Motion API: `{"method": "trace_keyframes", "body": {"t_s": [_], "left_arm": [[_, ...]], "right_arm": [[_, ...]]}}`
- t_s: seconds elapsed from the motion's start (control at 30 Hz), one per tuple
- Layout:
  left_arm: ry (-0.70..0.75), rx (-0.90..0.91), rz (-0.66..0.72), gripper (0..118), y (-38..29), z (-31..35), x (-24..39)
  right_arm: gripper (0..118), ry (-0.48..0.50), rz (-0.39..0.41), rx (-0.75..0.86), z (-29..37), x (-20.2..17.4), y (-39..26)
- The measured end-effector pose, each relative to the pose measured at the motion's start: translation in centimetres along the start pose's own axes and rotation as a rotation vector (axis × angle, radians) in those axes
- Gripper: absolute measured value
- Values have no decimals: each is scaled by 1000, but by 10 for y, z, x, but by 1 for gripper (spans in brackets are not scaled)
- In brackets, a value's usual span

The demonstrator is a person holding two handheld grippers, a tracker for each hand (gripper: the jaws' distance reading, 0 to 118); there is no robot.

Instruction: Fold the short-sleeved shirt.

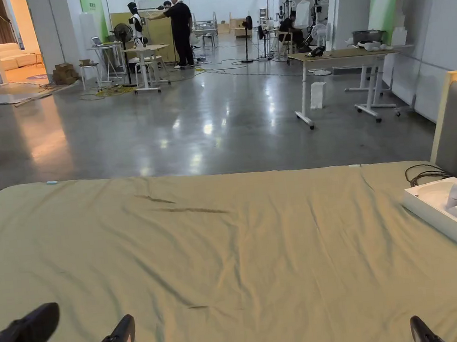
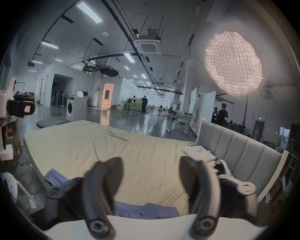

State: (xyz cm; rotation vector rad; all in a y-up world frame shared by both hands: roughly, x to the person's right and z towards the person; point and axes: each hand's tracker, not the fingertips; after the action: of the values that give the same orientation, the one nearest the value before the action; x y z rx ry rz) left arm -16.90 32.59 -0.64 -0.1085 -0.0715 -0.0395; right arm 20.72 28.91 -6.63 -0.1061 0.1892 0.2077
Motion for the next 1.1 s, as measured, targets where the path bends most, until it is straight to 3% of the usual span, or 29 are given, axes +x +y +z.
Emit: {"method": "trace_keyframes", "body": {"t_s": [0.03, 0.07, 0.1, 0.13, 0.2, 0.43, 0.53, 0.7, 0.8, 0.83, 0.87, 0.9, 0.93, 0.97, 1.1], "left_arm": [[-10, 1, -8, 15, -2, 3, 4], [-15, 9, -12, 1, -3, 5, 6], [-14, 5, -22, 0, -5, 7, 9], [30, 36, -36, 0, -8, 11, 9], [-23, 9, -36, 0, -8, 14, 10], [-42, -36, -26, 0, -10, 10, 2], [-81, -81, 92, 0, -20, 5, -12], [-63, -221, 405, 0, -60, -13, -65], [-53, -281, 588, 2, -93, -22, -104], [-73, -316, 643, 5, -105, -27, -118], [-65, -345, 677, 17, -116, -31, -129], [-50, -366, 704, 52, -128, -34, -138], [-29, -379, 723, 79, -139, -37, -148], [1, -430, 714, 98, -149, -43, -155], [-18, -537, 800, 100, -191, -62, -176]], "right_arm": [[24, 2, -3, -1, -2, 0, -7], [13, 5, -8, -7, -2, -3, -9], [0, 20, -33, -17, -2, -5, -11], [0, 49, -59, -26, -2, -5, -14], [0, 89, -108, -36, -1, -5, -20], [0, 74, -162, -45, -6, 2, -21], [0, 88, -193, -51, -6, 8, -24], [0, 95, -204, -107, -3, 9, -36], [0, 120, -251, -155, -2, 11, -49], [0, 120, -257, -169, -1, 11, -51], [0, 120, -262, -180, -1, 10, -54], [0, 121, -268, -195, -1, 10, -57], [0, 123, -274, -210, -2, 10, -60], [0, 123, -280, -224, -1, 2, -54], [0, 130, -310, -281, -4, -2, -61]]}}
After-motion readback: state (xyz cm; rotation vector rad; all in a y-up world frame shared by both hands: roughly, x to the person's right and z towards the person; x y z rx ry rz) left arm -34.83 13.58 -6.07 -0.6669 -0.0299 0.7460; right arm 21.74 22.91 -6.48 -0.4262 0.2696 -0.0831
